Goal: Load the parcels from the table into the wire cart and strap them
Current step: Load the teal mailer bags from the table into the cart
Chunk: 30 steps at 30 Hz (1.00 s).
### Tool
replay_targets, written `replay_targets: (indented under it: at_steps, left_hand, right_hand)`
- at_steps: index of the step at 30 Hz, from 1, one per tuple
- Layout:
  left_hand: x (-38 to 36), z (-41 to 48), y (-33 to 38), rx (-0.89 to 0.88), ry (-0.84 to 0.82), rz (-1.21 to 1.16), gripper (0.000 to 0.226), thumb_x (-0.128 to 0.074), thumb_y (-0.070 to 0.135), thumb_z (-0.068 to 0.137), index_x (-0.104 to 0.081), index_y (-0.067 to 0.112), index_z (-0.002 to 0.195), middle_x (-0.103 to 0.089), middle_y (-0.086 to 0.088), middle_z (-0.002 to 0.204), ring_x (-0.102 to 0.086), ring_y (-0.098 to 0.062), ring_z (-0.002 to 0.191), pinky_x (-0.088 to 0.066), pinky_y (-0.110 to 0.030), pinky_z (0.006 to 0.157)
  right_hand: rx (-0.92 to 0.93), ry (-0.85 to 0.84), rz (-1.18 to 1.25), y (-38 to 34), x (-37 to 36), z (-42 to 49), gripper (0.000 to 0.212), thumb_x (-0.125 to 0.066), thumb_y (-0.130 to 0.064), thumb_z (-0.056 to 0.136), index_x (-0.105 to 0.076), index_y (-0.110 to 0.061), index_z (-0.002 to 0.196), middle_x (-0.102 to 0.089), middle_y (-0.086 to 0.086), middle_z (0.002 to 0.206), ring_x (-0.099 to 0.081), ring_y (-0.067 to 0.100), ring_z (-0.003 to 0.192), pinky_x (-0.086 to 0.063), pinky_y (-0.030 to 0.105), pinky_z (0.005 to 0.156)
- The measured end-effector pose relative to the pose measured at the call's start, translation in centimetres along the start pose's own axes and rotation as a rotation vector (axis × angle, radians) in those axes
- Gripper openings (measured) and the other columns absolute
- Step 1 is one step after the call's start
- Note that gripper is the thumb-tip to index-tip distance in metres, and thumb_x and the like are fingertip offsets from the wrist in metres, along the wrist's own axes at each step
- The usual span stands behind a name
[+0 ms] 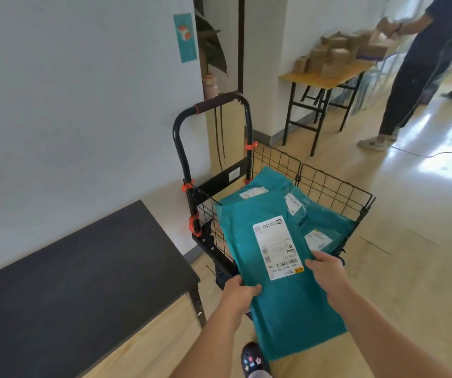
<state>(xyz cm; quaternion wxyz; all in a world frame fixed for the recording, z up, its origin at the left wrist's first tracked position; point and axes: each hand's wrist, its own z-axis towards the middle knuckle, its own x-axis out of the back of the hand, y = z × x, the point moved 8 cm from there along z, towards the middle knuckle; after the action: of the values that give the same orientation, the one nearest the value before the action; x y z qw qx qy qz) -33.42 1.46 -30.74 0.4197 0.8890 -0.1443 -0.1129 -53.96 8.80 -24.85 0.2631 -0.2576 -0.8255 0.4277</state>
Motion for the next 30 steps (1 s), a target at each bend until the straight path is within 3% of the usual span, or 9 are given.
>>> replay_targets:
  at_steps: [6, 9, 14, 18, 21, 26, 28, 30]
  left_hand:
    - [-7.2, 6.9, 5.5, -0.009, -0.037, -0.1, 0.026, -0.062, -0.008, 0.088, -0.061, 0.008, 0.108, -0.069, -0.012, 0.114, -0.066, -0.031, 0.105, -0.052, -0.047, 0.097]
    - [-10.3, 10.4, 8.4, -0.012, -0.055, -0.139, 0.026, -0.058, -0.01, 0.089, -0.06, 0.006, 0.109, -0.068, -0.013, 0.116, -0.064, -0.032, 0.107, -0.05, -0.048, 0.098]
    - [-11.7, 16.5, 11.2, 0.029, 0.018, -0.196, 0.028, -0.055, -0.011, 0.089, -0.058, 0.001, 0.115, -0.066, -0.017, 0.118, -0.063, -0.034, 0.108, -0.05, -0.051, 0.098]
    - [-11.3, 20.1, 11.8, 0.087, 0.138, -0.215, 0.024, -0.053, -0.011, 0.09, -0.056, 0.002, 0.11, -0.064, -0.016, 0.115, -0.061, -0.035, 0.107, -0.049, -0.05, 0.098]
    - [-11.0, 21.1, 10.7, 0.149, 0.215, -0.162, 0.029, -0.05, -0.01, 0.09, -0.054, -0.001, 0.118, -0.063, -0.012, 0.102, -0.06, -0.03, 0.095, -0.05, -0.039, 0.087]
    - [-9.1, 23.2, 10.1, 0.237, 0.386, -0.019, 0.036, -0.04, 0.0, 0.099, -0.045, -0.002, 0.135, -0.042, 0.002, 0.078, -0.042, -0.01, 0.065, -0.038, -0.02, 0.059]
    - [-8.5, 23.7, 10.0, 0.236, 0.462, 0.064, 0.037, -0.039, 0.002, 0.098, -0.044, -0.001, 0.135, -0.038, 0.003, 0.077, -0.043, -0.013, 0.069, -0.038, -0.023, 0.061]
    - [-8.4, 23.8, 9.3, 0.283, 0.499, 0.045, 0.037, -0.037, 0.001, 0.094, -0.046, 0.003, 0.13, -0.051, -0.006, 0.094, -0.049, -0.023, 0.085, -0.041, -0.027, 0.07]
  right_hand:
    - [0.048, 0.094, -0.003, -5.5, 3.6, 7.5, 0.026, -0.052, -0.011, 0.1, -0.061, -0.029, 0.084, -0.069, -0.005, 0.082, -0.067, 0.017, 0.079, -0.051, 0.03, 0.058]
    - [0.043, 0.108, -0.041, -8.3, 4.8, 11.7, 0.028, -0.052, -0.01, 0.099, -0.063, -0.029, 0.082, -0.071, -0.002, 0.079, -0.068, 0.02, 0.078, -0.054, 0.032, 0.063]
    - [0.078, 0.074, -0.234, -10.9, 4.3, 18.0, 0.026, -0.052, -0.009, 0.097, -0.064, -0.027, 0.112, -0.066, -0.011, 0.085, -0.065, 0.011, 0.074, -0.043, 0.021, 0.052]
    - [0.054, 0.013, -0.363, -10.4, 3.6, 21.5, 0.054, -0.049, 0.002, 0.093, -0.051, -0.03, 0.136, -0.066, -0.001, 0.108, -0.066, 0.014, 0.082, -0.049, 0.025, 0.054]
    - [0.058, -0.1, -0.476, -9.7, 2.1, 23.8, 0.067, -0.044, 0.006, 0.09, -0.047, -0.037, 0.142, -0.062, 0.003, 0.13, -0.069, 0.016, 0.083, -0.052, 0.023, 0.052]
    - [0.08, -0.238, -0.692, -8.8, -1.7, 28.0, 0.075, -0.041, 0.012, 0.085, -0.048, -0.038, 0.141, -0.056, -0.001, 0.136, -0.062, 0.007, 0.051, -0.049, 0.024, 0.04]
    - [0.106, -0.289, -0.764, -7.9, -3.0, 29.8, 0.076, -0.041, 0.014, 0.084, -0.048, -0.038, 0.139, -0.056, 0.0, 0.134, -0.049, 0.001, 0.035, -0.039, 0.019, 0.037]
    - [0.131, -0.35, -0.817, -6.9, -4.0, 31.6, 0.073, -0.043, 0.012, 0.085, -0.048, -0.039, 0.138, -0.058, 0.003, 0.133, -0.048, 0.001, 0.035, -0.039, 0.018, 0.039]
